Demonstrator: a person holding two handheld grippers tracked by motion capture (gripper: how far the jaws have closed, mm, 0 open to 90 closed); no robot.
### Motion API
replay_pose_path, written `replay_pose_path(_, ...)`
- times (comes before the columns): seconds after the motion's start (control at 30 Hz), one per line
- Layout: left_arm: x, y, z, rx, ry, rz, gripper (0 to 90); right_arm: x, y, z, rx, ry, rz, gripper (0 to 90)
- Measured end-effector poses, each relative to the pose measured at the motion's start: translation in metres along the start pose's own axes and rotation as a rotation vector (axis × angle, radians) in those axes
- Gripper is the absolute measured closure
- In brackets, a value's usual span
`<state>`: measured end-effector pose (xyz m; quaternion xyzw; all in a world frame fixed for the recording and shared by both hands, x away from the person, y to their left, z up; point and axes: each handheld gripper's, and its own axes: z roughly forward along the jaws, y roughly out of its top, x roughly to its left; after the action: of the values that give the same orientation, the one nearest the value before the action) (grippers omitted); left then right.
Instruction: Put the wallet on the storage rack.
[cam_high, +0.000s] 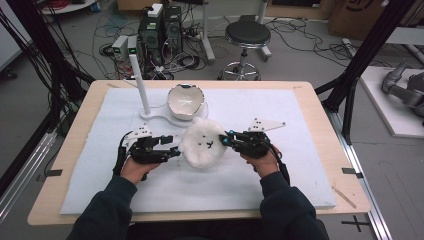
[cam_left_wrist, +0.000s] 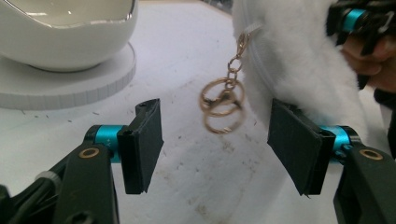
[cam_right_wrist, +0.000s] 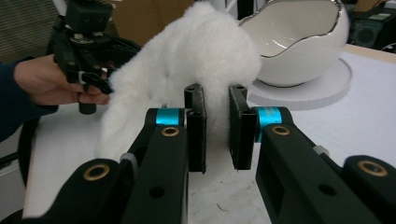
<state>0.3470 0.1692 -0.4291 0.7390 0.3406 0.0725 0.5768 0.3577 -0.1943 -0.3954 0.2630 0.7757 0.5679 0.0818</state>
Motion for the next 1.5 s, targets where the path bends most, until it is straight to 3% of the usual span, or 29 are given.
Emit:
replay_pose_path(0.17,0.002,0.004,-0.008,-0.098,-0.107,-0.072,35.2,-0.001,0.000,-0.001,0.005,-0.045,-0.005,80.4)
replay_pose_path(0.3,-0.002,0.000,0.002,-0.040,-0.119,-0.056,34.8,0.005,0.001,0.003,-0.019,0.010,-0.015,80.4)
replay_pose_path(0.37,-0.006,0.000,0.005,-0.016,-0.137,-0.024,38.8,0.010,0.002,0.007,-0.025,0.029,-0.034,80.3)
replay_pose_path(0.43,-0.010,0.001,0.002,-0.009,-0.122,0.057,68.0,0.014,0.003,0.011,0.007,0.026,-0.057,79.7)
replay_pose_path(0.47,-0.011,0.001,0.000,-0.011,-0.118,0.082,73.6,0.014,0.002,0.013,0.022,0.023,-0.065,78.2)
replay_pose_path(0.53,-0.011,0.002,-0.004,-0.031,-0.111,0.121,77.4,0.013,0.001,0.016,0.052,0.021,-0.042,69.4)
replay_pose_path(0.6,-0.011,0.004,-0.007,-0.066,-0.131,0.148,78.1,0.010,-0.001,0.020,0.069,0.037,-0.018,49.8)
replay_pose_path(0.67,-0.012,0.005,-0.008,-0.073,-0.155,0.149,78.1,0.007,-0.003,0.024,0.083,0.055,-0.001,39.0)
replay_pose_path(0.73,-0.013,0.005,-0.008,-0.079,-0.177,0.158,78.1,0.005,-0.004,0.029,0.091,0.078,0.015,39.0)
replay_pose_path(0.8,-0.014,0.005,-0.008,-0.072,-0.182,0.173,78.1,0.006,-0.005,0.033,0.101,0.101,0.000,47.3)
replay_pose_path(0.83,-0.013,0.005,-0.008,-0.067,-0.169,0.168,78.0,0.006,-0.004,0.034,0.109,0.116,-0.002,60.7)
replay_pose_path(0.9,-0.009,0.005,-0.008,-0.057,-0.104,0.103,74.0,0.006,-0.002,0.033,0.091,0.113,-0.030,71.7)
replay_pose_path(0.93,-0.005,0.005,-0.008,-0.057,-0.067,0.055,66.3,0.007,0.000,0.033,0.071,0.106,-0.062,73.6)
replay_pose_path(0.97,0.000,0.006,-0.011,-0.061,-0.033,0.014,56.7,0.009,0.003,0.032,0.060,0.068,-0.103,74.4)
replay_pose_path(1.03,0.008,0.007,-0.020,-0.096,0.023,-0.033,47.4,0.010,0.010,0.032,0.040,0.014,-0.149,75.2)
replay_pose_path(1.17,0.023,0.007,-0.045,-0.157,0.109,-0.046,35.4,0.001,0.030,0.035,-0.004,-0.060,-0.184,75.1)
replay_pose_path(1.33,0.042,0.005,-0.071,-0.191,0.213,-0.075,24.5,-0.010,0.049,0.040,-0.006,-0.092,-0.211,75.0)
replay_pose_path(1.5,0.054,-0.001,-0.086,-0.220,0.255,-0.103,23.8,-0.025,0.075,0.050,0.004,-0.146,-0.259,74.9)
